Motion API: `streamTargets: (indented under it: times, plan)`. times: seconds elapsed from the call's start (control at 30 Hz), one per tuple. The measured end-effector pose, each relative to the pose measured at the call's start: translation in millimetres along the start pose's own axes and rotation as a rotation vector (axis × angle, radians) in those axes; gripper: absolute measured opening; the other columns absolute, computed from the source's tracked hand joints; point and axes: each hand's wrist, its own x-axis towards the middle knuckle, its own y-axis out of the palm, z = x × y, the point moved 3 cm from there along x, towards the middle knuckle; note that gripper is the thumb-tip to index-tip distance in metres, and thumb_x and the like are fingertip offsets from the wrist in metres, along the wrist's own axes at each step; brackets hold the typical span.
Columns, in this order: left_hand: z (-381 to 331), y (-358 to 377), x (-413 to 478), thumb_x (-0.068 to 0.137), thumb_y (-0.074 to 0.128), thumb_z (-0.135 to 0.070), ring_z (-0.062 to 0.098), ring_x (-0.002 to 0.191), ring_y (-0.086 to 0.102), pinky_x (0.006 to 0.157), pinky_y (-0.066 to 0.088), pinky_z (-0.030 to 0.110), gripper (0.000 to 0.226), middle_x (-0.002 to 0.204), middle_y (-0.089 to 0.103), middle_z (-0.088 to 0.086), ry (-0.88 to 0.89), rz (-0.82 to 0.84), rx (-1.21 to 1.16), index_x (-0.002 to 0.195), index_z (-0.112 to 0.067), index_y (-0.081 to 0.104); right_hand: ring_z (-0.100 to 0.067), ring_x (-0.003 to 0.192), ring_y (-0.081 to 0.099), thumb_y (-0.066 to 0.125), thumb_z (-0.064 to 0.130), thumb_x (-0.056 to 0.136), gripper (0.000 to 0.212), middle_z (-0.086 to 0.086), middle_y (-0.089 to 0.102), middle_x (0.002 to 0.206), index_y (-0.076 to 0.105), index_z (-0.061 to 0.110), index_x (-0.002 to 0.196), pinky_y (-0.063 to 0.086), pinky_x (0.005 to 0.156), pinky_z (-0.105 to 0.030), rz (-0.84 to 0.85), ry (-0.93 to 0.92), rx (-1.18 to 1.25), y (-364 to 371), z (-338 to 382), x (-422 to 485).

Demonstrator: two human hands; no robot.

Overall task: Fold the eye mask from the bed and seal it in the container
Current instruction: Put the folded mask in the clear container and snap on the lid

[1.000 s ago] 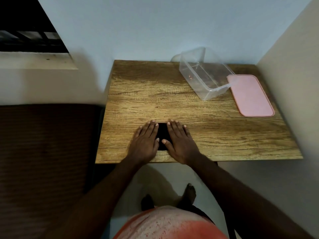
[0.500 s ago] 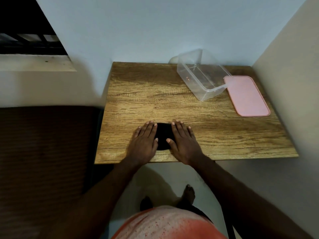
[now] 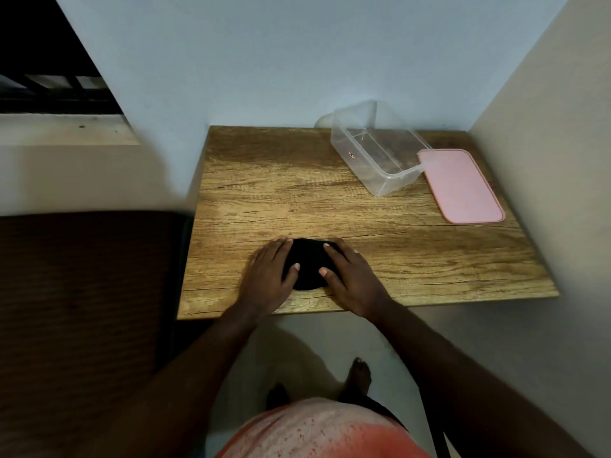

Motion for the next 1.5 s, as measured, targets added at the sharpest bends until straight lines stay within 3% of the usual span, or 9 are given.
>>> streamTargets:
  times: [0.13,0.37,0.53,0.67,0.97,1.2,1.3,1.37,1.5]
  plan:
    - [-6.6,-17.2,21.0,0.097,0.048,-0.040,0.024,0.133,0.042,0.111,0.035,0.039,0.052,0.143,0.048,0.009,-0.075,-0.120,-0.208,0.141,-0.011,0.046,-0.028,0.141,0.034,0.054,0.038,0.097,0.052,-0.012,0.036,0.154,0.046,0.015,0.143,0.036,0.112,-0.045,-0.175,0.132,0.113,-30.5,-11.8,12.4]
    - [-41.6,-37.1,93.4,0.094,0.054,-0.031,0.030,0.133,0.043,0.109,0.036,0.043,0.054,0.142,0.047,0.015,0.118,-0.117,-0.054,0.142,-0.008,0.043,-0.029,0.137,0.040,0.064,0.034,0.090,0.058,-0.015,0.043,0.148,0.047,0.012,0.141,0.037,0.111,-0.045,-0.354,0.186,0.002,-94.8,-30.7,53.6]
    - [-72.9,-38.6,141.5,0.091,0.056,-0.029,0.029,0.140,0.033,0.113,0.029,0.043,0.062,0.150,0.038,0.015,0.228,-0.001,0.136,0.147,-0.011,0.035,-0.032,0.136,0.040,0.066,0.034,0.089,0.064,-0.016,0.044,0.146,0.042,0.008,0.142,0.035,0.112,-0.045,-0.302,0.185,-0.163,-122.6,-39.0,96.5]
    - [-88.3,-38.1,171.2,0.091,0.055,-0.029,0.029,0.143,0.027,0.115,0.026,0.045,0.067,0.155,0.031,0.014,0.259,0.074,0.297,0.150,-0.014,0.027,-0.032,0.120,0.053,0.067,0.037,0.088,0.055,-0.013,0.056,0.129,0.048,0.008,0.131,0.042,0.102,-0.044,-0.258,0.181,-0.223,-132.8,-45.8,123.3]
    - [-97.3,-35.5,198.2,0.091,0.059,-0.026,0.028,0.147,0.020,0.117,0.020,0.043,0.071,0.159,0.023,0.012,0.214,0.154,0.444,0.151,-0.017,0.022,-0.029,0.106,0.065,0.048,0.028,0.101,0.031,-0.010,0.070,0.114,0.051,0.015,0.128,0.030,0.109,-0.046,-0.184,0.249,-0.206,-129.3,-69.7,146.9]
    - [-92.7,-32.5,207.1,0.089,0.060,-0.023,0.032,0.147,0.014,0.119,0.012,0.049,0.078,0.159,0.017,0.017,0.250,0.151,0.549,0.152,-0.012,0.017,-0.033,0.102,0.061,0.048,0.023,0.099,0.024,-0.012,0.070,0.110,0.054,0.015,0.121,0.036,0.101,-0.041,-0.087,0.167,-0.233,-134.5,-76.9,131.6]
    - [-84.0,-36.5,202.6,0.087,0.061,-0.020,0.034,0.146,0.019,0.118,0.014,0.053,0.076,0.157,0.024,0.020,0.271,0.148,0.602,0.151,-0.011,0.021,-0.036,0.108,0.055,0.051,0.022,0.097,0.029,-0.013,0.067,0.116,0.055,0.017,0.126,0.043,0.092,-0.039,-0.042,0.103,-0.229,-136.1,-75.4,117.2]
    - [-75.7,-38.8,197.5,0.085,0.062,-0.019,0.034,0.139,0.034,0.116,0.019,0.052,0.067,0.146,0.042,0.018,0.272,0.159,0.604,0.146,-0.011,0.034,-0.035,0.107,0.057,0.051,0.019,0.098,0.031,-0.014,0.067,0.117,0.055,0.016,0.129,0.039,0.092,-0.034,-0.001,0.028,-0.262,-136.0,-73.0,108.8]
    - [-59.3,-46.7,182.3,0.088,0.057,-0.012,0.031,0.096,0.064,0.088,0.048,0.041,0.031,0.106,0.069,0.010,0.265,0.175,0.516,0.120,-0.011,0.058,-0.035,0.109,0.060,0.052,0.014,0.096,0.031,-0.012,0.071,0.114,0.056,0.016,0.126,0.037,0.103,-0.037,0.074,-0.069,-0.299,-133.8,-73.8,99.8]
